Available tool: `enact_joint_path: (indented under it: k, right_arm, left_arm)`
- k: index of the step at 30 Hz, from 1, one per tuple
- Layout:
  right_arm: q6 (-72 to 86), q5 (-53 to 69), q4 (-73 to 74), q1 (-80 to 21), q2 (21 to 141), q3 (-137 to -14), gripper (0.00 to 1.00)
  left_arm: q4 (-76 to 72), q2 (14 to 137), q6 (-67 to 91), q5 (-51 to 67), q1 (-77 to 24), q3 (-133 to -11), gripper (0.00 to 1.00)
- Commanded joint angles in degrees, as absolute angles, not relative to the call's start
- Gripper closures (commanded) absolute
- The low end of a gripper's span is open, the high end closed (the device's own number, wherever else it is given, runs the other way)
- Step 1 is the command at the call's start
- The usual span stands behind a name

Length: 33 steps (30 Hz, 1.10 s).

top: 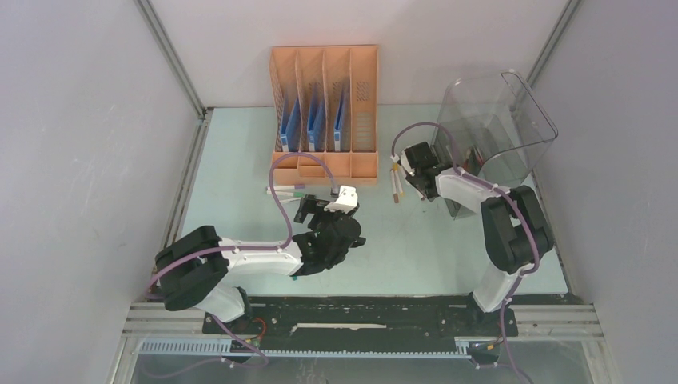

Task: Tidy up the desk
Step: Close the drawer in the storage box, then open the drawer in the storage box.

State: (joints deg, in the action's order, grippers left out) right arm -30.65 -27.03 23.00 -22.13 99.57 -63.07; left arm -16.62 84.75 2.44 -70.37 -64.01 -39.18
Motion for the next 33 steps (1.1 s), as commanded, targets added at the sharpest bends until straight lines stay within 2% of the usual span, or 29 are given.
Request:
enact_joint_path:
  k: [1, 11, 16, 25, 33]
  right_arm:
    - [-29.49, -28.34, 22.99, -21.35, 100.93, -65.25, 0.45]
    - [-28.65, -27.45, 24.03, -20.80, 103.61, -65.27, 0.45]
    - [-25.47, -19.21, 29.99, -21.09, 103.18, -67.70, 0.48]
    - [-24.75, -10.55, 32.64, -21.96, 100.28, -68.64, 0.55]
    - [-24.84, -0.59, 35.74, -22.36, 97.67, -69.43, 0.57]
  left_arm:
    - [-19.07, 84.88, 1.76, -72.86, -64.51, -40.34, 0.00]
    - [-19.19, 85.34, 1.45, -73.61, -64.86, -40.61, 0.00]
    - [-19.41, 85.43, 1.32, -73.89, -65.04, -40.56, 0.00]
    - [-19.66, 85.83, 0.93, -74.31, -65.20, -40.77, 0.00]
    - [-19.63, 86.43, 0.63, -74.62, -65.38, -41.20, 0.00]
